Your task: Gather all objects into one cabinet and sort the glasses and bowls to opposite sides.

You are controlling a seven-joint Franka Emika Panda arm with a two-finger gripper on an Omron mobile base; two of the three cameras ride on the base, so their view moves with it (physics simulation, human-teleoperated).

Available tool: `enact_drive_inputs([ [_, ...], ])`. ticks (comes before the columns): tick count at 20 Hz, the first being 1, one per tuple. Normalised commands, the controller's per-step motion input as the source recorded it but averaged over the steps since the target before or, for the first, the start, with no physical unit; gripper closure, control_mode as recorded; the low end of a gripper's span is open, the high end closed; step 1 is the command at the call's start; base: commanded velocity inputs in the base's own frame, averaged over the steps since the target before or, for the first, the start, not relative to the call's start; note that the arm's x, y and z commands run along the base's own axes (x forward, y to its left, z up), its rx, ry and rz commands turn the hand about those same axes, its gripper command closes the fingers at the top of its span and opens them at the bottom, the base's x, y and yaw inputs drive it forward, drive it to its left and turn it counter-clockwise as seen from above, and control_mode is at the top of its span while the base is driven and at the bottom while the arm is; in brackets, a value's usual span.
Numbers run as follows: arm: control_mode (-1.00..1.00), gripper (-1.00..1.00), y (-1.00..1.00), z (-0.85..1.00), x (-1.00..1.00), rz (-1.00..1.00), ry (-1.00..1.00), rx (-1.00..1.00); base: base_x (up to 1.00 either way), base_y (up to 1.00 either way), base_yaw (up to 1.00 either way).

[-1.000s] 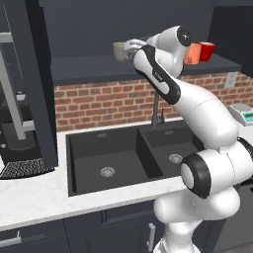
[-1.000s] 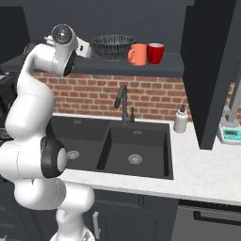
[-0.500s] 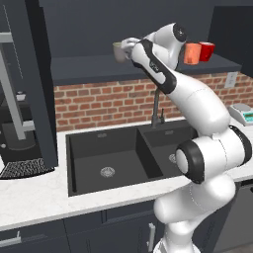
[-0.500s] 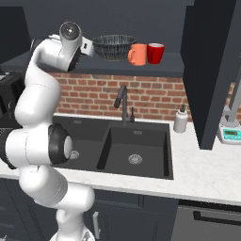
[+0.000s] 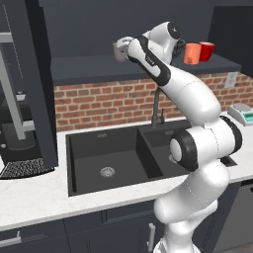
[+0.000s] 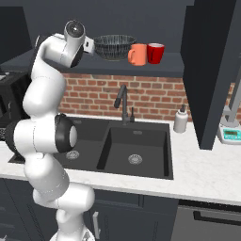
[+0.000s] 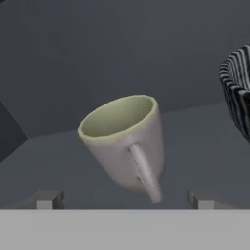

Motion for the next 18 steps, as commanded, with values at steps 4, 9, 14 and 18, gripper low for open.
enact_drive_inputs([
  [4, -1.0, -1.0, 0.01, -0.07, 0.25, 0.02, 0.0, 0.0, 0.0, 0.0, 0.0],
  [9, -1.0, -1.0, 0.0, -0.06, 0.34, 0.04, 0.0, 0.0, 0.0, 0.0, 0.0],
  [14, -1.0, -1.0, 0.02, -0.03, 0.31, 0.03, 0.0, 0.0, 0.0, 0.0, 0.0],
  [18, -1.0, -1.0, 0.05, 0.0, 0.21, 0.02, 0.0, 0.0, 0.0, 0.0, 0.0],
])
